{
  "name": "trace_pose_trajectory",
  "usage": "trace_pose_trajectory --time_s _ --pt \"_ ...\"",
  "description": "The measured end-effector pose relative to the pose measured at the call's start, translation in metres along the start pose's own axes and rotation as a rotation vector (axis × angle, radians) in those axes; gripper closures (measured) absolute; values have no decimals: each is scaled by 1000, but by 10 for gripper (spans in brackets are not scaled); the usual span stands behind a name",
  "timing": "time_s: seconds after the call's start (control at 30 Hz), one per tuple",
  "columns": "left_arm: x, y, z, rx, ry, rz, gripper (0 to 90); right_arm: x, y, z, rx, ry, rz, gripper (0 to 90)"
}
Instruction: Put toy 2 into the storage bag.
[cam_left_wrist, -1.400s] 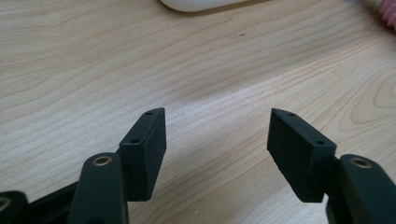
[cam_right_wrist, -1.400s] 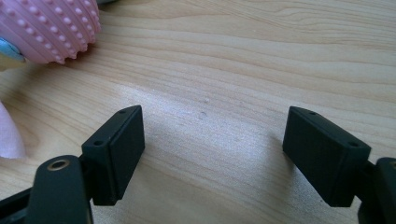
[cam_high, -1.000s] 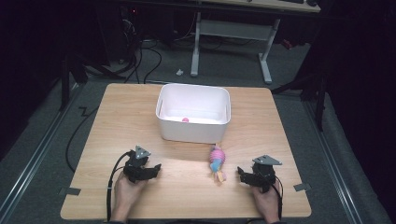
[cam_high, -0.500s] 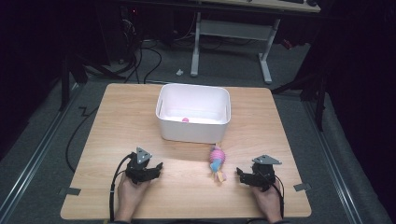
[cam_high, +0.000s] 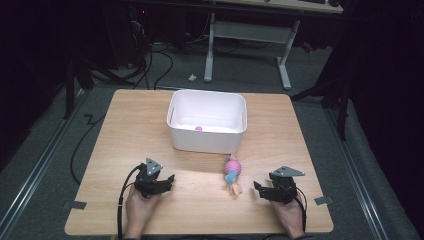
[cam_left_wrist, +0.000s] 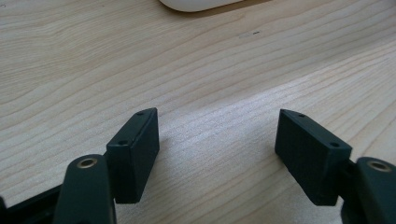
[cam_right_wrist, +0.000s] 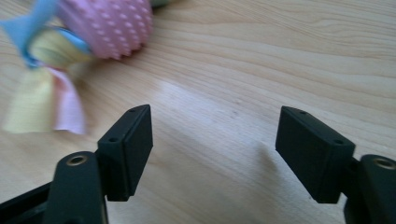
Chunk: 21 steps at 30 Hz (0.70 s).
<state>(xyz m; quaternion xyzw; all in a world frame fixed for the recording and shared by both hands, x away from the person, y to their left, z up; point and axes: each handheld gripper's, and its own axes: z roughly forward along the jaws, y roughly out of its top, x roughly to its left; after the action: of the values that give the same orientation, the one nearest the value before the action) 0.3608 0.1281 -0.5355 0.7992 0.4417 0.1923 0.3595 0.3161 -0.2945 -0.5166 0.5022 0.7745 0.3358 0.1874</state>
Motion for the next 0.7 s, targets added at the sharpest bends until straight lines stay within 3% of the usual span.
trace_pose_trajectory --time_s 0.13,0.3,0.7 --pt "0 0 0 0 -1 0 307 3 5 -8 -9 38 13 321" --pt "0 0 0 1 -1 0 305 12 13 -16 -8 52 -39 332" --pt "0 0 0 0 -1 0 304 27 41 -23 14 122 -103 333"
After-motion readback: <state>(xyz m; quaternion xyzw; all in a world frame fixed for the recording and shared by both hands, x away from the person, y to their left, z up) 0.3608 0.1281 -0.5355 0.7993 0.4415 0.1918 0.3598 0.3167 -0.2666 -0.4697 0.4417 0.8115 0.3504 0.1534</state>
